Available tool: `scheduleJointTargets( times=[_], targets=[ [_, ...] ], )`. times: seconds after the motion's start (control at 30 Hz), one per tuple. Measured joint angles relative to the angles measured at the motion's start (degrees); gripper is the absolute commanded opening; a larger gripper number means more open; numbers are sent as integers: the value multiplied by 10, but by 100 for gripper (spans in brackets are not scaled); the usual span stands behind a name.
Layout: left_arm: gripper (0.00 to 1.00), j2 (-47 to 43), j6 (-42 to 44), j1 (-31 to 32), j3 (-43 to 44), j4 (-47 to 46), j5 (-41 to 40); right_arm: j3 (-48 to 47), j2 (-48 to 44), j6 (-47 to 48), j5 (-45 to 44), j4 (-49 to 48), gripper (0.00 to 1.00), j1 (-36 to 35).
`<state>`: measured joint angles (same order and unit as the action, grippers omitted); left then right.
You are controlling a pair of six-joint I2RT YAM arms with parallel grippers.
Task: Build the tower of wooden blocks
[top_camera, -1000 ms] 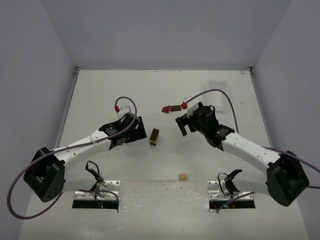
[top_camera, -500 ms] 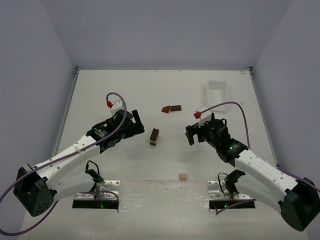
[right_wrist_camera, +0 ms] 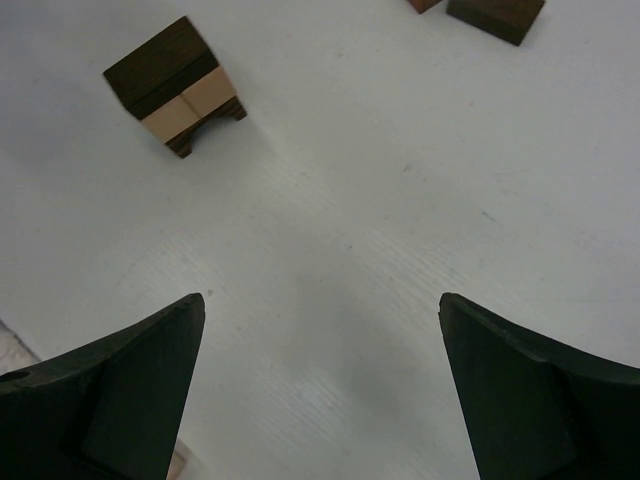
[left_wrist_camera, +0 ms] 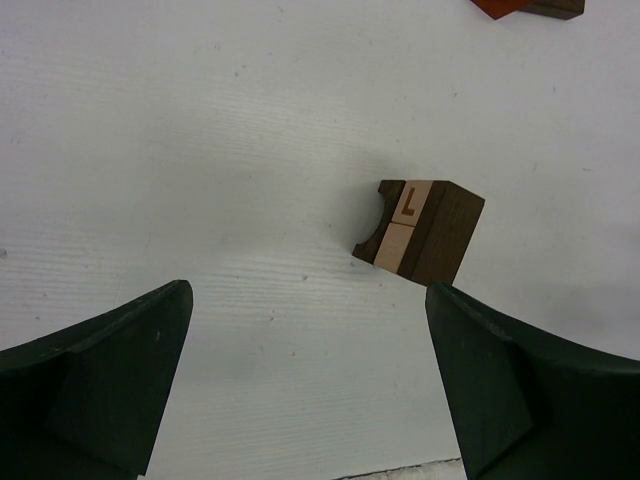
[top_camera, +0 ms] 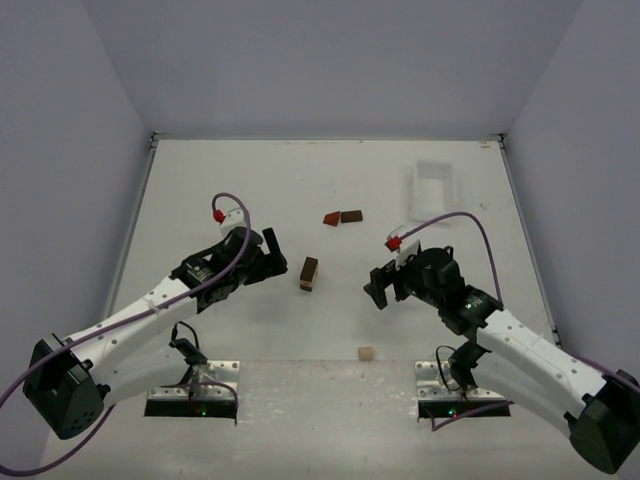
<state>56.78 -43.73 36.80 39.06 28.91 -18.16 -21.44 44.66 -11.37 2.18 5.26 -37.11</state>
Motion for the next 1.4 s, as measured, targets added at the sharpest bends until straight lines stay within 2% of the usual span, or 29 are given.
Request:
scheduleJointTargets(
  times=[0.13,0.57,0.8,1.1,1.4],
  targets=[
    [100,-16,5,0,-12,2,10,5,-29,-7,21,38,99,-42],
    [100,-34,39,0,-48,-26,61,32,-45,-38,134,121,99,-88],
    [100,-36,47,0,-54,-39,79,37,-25,-69,191,141,99,-102],
    [100,-48,47,0,-61,-45,79,67,21,-94,199,129,97,-130],
    [100,-46,47,0,-62,-49,85,64,78,-79,166,96,95,-198]
  ],
)
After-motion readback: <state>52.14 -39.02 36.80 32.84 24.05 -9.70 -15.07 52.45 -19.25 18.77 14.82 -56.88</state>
